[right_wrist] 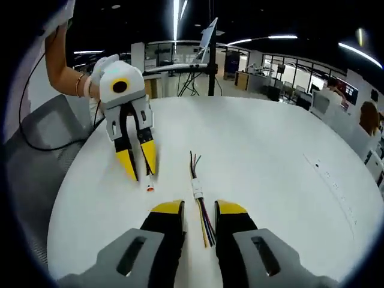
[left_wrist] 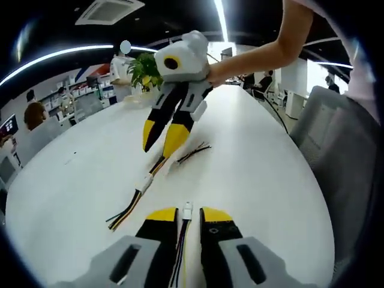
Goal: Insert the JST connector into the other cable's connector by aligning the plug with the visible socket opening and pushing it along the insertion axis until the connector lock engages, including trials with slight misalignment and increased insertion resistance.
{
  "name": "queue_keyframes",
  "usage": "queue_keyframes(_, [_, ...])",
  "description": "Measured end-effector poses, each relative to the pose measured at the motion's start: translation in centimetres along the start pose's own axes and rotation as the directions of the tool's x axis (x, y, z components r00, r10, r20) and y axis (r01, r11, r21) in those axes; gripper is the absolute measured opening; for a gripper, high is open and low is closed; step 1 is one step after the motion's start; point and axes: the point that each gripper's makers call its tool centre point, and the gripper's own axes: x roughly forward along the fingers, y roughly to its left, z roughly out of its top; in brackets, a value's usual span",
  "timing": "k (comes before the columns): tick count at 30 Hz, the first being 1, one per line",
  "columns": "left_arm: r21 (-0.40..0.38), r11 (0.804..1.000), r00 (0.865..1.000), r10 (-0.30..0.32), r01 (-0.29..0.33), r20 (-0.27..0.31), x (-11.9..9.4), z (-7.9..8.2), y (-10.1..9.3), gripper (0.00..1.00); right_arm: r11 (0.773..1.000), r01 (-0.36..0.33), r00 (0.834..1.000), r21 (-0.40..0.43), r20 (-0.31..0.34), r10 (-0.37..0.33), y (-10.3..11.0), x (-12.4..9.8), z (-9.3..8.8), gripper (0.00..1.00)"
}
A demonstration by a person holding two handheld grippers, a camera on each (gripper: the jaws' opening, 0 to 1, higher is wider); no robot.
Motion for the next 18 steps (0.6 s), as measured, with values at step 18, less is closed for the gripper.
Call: queue_keyframes(18, [-0.015,1.0,1.0,0.002,-0.002,0.0,0.3,-0.3,0.2,0.06,0.995,0.03,0.999,0.095,0.01,-0.031,2.1,0.1,-2.6,0.15])
